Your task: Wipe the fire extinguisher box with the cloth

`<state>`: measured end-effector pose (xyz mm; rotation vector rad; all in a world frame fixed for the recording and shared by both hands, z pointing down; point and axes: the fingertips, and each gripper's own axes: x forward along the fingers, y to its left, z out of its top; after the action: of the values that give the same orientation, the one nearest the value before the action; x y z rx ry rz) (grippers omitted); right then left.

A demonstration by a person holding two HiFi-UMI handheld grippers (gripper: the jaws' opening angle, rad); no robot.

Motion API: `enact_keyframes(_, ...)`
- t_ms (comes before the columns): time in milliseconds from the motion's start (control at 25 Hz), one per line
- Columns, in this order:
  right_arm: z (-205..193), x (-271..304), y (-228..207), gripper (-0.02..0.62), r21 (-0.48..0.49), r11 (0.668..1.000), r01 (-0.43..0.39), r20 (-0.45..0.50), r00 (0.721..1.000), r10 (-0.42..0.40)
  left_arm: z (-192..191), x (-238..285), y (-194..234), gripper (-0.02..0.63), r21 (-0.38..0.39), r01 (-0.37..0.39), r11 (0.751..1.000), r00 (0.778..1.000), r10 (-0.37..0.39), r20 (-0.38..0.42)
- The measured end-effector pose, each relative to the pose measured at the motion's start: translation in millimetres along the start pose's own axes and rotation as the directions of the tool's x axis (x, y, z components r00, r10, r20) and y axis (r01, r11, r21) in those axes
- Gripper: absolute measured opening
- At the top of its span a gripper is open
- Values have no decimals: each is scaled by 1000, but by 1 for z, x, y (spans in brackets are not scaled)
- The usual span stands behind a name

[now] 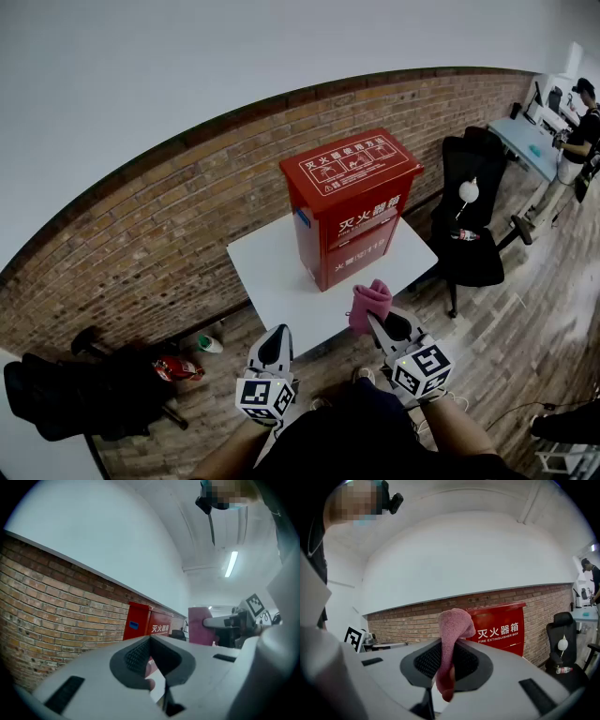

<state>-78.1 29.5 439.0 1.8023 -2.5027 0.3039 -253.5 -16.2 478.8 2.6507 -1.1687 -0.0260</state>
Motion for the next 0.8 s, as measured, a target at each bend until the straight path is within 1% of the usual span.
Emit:
enact_keyframes(200, -1, 1, -4, 63, -2, 1000, 12, 2, 1000, -12, -6, -6, -2, 15, -3, -2, 1000, 1000, 2, -10)
enact_keyframes(320, 3, 4, -6, 63, -7, 1000, 2, 6, 1000, -2, -6, -8, -4, 15, 10, 6, 1000, 1000, -6, -11)
enact_keyframes(480, 7, 6, -18, 63, -11, 1000, 15, 14, 1000, -15, -7, -4, -5, 17, 15, 7, 1000, 1000, -7, -13)
enact_keyframes(600, 8, 7, -44, 63, -2, 998, 57, 16, 998, -57, -9, 3, -5, 15, 7, -8, 1000, 1000, 8, -21)
enact_keyframes(800, 16, 15, -115, 63, 9, 990, 138, 22, 990, -138, -5, 27, -12, 17, 10, -33, 999, 999, 33, -21)
